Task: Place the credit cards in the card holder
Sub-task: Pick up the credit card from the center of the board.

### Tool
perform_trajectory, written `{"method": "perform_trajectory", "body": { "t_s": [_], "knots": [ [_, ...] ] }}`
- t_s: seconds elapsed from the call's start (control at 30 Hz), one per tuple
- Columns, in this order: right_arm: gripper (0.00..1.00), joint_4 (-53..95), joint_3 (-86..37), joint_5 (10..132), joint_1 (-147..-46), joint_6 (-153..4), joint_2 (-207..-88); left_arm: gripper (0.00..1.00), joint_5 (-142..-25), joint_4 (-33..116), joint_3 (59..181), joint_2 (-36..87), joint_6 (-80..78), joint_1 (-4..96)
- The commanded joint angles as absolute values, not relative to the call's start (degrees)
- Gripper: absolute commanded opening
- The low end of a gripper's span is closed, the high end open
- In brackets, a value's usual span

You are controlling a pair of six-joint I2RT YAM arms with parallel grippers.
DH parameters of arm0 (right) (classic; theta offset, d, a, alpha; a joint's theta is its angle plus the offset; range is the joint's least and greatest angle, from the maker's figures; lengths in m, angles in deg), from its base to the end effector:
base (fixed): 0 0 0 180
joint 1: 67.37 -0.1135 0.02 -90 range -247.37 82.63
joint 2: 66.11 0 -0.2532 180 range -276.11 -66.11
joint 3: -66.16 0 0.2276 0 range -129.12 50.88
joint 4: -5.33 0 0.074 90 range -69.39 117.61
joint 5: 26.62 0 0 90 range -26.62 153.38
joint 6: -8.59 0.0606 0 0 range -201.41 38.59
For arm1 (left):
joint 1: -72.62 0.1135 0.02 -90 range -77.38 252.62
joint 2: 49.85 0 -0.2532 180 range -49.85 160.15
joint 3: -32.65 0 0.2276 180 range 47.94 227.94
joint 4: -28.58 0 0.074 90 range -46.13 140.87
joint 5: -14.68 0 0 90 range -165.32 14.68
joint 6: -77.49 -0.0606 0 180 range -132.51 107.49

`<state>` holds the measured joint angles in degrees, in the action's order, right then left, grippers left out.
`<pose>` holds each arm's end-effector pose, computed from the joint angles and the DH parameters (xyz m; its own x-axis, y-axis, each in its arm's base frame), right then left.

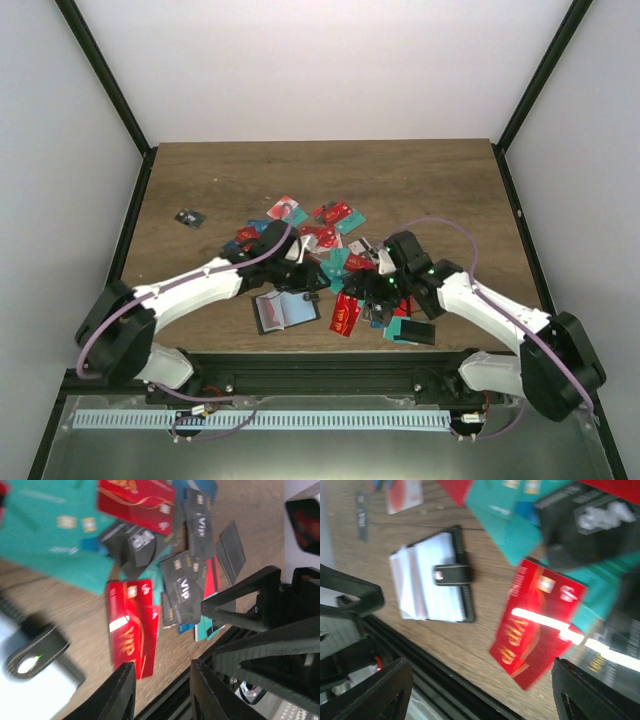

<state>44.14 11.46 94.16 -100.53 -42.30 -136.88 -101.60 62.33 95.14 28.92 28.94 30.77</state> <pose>0.1738 0.1506 0.1865 -0.9832 0.0050 -0.1823 -0.1239 0.7153 0.6877 0.1844 -0.2012 0.1997 -0.9641 0.0667 -0.2569 0.2293 0.6969 -0.6796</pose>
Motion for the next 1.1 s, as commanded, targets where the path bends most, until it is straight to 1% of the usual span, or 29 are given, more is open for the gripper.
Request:
{"method": "perform_trajectory", "body": {
  "t_s": [0.0,0.13,0.3,0.47,0.53,0.63,0.7,0.8,0.87,1.07],
  "knots": [
    [0.78,50.11,14.32,84.09,-98.78,-37.46,-131.77,0.36,-104.13,58.19,101.71,37.20,24.72,28.04],
    [0.81,53.43,15.68,80.63,-95.70,-38.17,-128.89,0.40,-105.36,58.30,106.34,43.83,22.96,26.57],
    [0.81,56.44,16.46,78.65,-89.58,-40.27,-129.63,0.40,-106.72,59.02,113.14,52.46,23.43,24.16],
    [0.81,56.78,16.26,78.65,-87.46,-41.52,-130.84,0.44,-102.15,65.15,117.76,57.52,24.02,23.15],
    [0.81,55.67,16.12,81.45,-87.36,-42.57,-131.05,0.48,-100.84,66.76,118.14,57.55,22.89,23.16],
    [0.79,51.00,17.23,91.28,-87.38,-44.60,-131.46,0.54,-97.19,70.45,118.59,57.13,19.62,23.26],
    [0.76,46.81,19.45,97.55,-87.37,-43.31,-131.50,0.55,-94.96,73.22,118.58,57.31,17.58,23.38],
    [0.71,36.81,24.77,105.43,-88.20,-37.52,-131.02,0.54,-95.83,73.34,116.93,57.42,16.19,23.86],
    [0.70,31.65,26.16,107.08,-90.05,-35.05,-131.46,0.54,-97.09,72.77,116.30,57.75,15.73,23.86],
    [0.69,26.87,26.46,106.82,-93.52,-32.22,-136.42,0.54,-97.68,72.00,117.08,60.09,14.81,24.02]
  ]
}}
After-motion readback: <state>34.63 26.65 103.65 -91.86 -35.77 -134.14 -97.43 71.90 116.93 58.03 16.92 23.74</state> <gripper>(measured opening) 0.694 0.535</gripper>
